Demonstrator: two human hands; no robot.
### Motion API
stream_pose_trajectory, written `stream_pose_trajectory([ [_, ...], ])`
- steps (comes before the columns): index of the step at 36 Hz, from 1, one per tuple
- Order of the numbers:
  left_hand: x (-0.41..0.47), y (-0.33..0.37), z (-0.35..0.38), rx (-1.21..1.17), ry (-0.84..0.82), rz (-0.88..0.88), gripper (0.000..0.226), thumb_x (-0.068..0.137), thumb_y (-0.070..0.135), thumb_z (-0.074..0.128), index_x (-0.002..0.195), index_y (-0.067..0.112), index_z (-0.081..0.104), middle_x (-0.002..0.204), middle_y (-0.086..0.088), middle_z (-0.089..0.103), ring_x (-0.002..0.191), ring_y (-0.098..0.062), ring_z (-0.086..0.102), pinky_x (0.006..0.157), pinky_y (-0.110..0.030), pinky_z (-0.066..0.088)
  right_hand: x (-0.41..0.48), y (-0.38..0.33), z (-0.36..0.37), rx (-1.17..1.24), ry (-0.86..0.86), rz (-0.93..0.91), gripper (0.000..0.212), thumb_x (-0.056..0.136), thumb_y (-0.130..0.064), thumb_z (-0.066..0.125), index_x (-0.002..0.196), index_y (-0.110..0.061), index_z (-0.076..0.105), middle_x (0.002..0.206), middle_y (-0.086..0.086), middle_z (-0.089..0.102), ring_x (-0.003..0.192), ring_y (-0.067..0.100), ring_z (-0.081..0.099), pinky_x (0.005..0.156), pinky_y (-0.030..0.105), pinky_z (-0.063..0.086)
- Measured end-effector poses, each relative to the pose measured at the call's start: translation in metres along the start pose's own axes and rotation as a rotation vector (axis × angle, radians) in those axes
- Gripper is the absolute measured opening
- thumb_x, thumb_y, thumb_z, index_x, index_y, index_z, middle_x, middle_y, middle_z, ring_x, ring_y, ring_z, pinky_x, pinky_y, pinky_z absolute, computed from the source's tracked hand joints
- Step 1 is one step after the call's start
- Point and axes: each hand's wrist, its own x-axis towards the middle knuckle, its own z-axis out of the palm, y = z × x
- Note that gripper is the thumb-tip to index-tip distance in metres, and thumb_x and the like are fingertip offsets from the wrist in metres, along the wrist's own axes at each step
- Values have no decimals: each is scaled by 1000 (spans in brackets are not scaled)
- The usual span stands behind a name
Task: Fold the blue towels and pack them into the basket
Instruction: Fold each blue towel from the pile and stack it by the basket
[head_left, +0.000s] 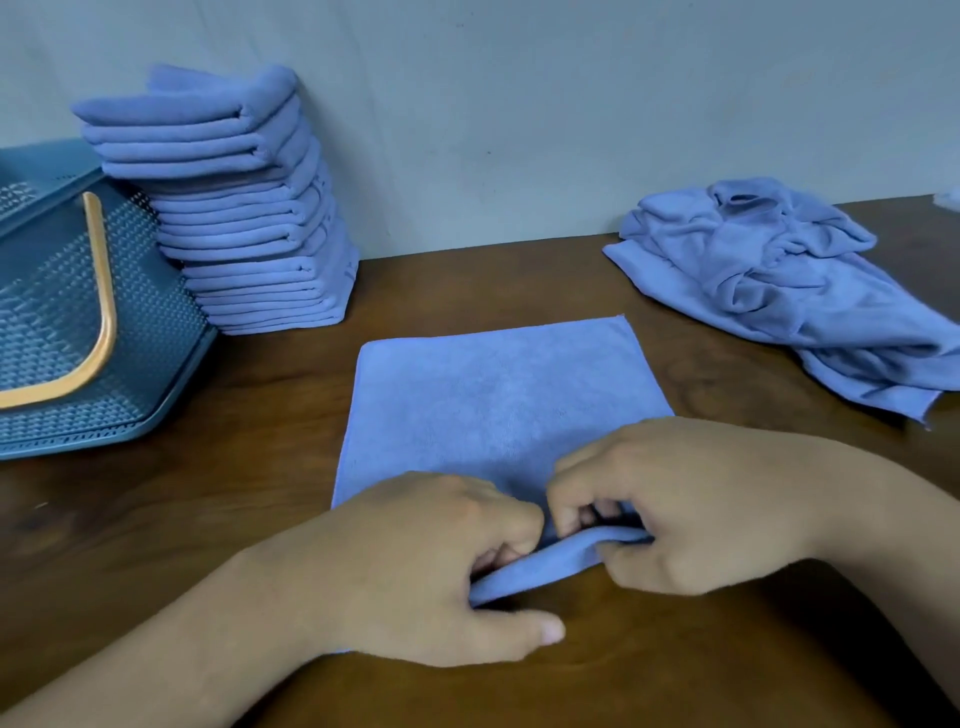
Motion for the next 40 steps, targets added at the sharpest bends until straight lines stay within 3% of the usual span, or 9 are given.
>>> stream_pose_trajectory([
  [5, -7, -1, 6, 56, 82, -48, 30, 92, 58, 59, 89, 32, 43, 93, 17, 54, 86, -4, 52, 64, -20, 38, -23, 4, -48, 85, -277, 106, 17, 92, -26, 70, 102, -40, 67, 93, -11, 70, 82, 12, 67, 77, 38, 59],
  [9, -19, -24, -25, -60, -188, -221, 18, 95, 49, 63, 93, 34, 55, 83, 12, 63, 73, -6, 59, 67, -31, 51, -26, 21, -57, 201, -309, 129, 13, 96, -15, 66, 98, -26, 73, 83, 3, 70, 71, 23, 65, 69, 34, 52],
  [13, -31, -70, -49, -311, -350, -290, 19, 99, 41, 69, 84, 30, 65, 71, 0, 62, 62, -6, 50, 66, -34, 39, -26, 39, -66, 419, -245, 74, 12, 103, -10, 66, 103, -14, 77, 96, 13, 73, 87, 36, 67, 83, 47, 53],
  [18, -31, -109, -54, -676, -138, -215, 26, 94, 30, 66, 92, 5, 64, 78, -19, 46, 72, -37, 36, 67, -54, 25, -18, 58, -61, 663, -109, 42, 17, 104, -3, 61, 97, -8, 77, 87, 5, 67, 83, 15, 59, 81, 26, 44],
  [21, -30, -119, -51, -857, 48, -237, 24, 90, 23, 66, 93, 0, 62, 81, -15, 46, 73, -34, 33, 65, -48, 20, -13, 63, -56, 941, 23, 107, 17, 103, -5, 59, 107, -1, 75, 105, 11, 75, 97, 22, 69, 86, 28, 52],
  [24, -20, -121, -46, -1012, 318, -306, 23, 87, 21, 71, 101, 3, 67, 89, -15, 58, 77, -27, 50, 68, -35, 35, -3, 67, -51, 1064, 265, 194, 24, 104, -11, 59, 124, -5, 72, 128, 16, 73, 117, 32, 70, 100, 41, 52],
  [28, 2, -127, -32, -1329, 674, -475, 34, 88, 28, 77, 118, 13, 70, 120, -13, 72, 111, -28, 70, 99, -46, 52, 15, 66, -43, 1135, 583, 337, 27, 105, -28, 63, 131, -32, 70, 128, 4, 75, 117, 23, 72, 98, 40, 55],
  [34, 6, -122, -18, -1221, 600, -474, 47, 96, 14, 73, 139, 23, 57, 122, -9, 77, 113, -27, 75, 99, -43, 53, 14, 67, -41, 945, 543, 382, 46, 93, -29, 80, 129, -53, 65, 123, -13, 74, 112, -10, 64, 102, 24, 45],
  [40, -3, -126, -23, -1044, 354, -397, 46, 81, 11, 83, 123, 22, 68, 123, -3, 71, 112, -26, 68, 96, -48, 51, 1, 72, -48, 806, 295, 333, 55, 87, 4, 77, 120, -40, 75, 124, -11, 72, 129, 2, 58, 105, 27, 46],
])
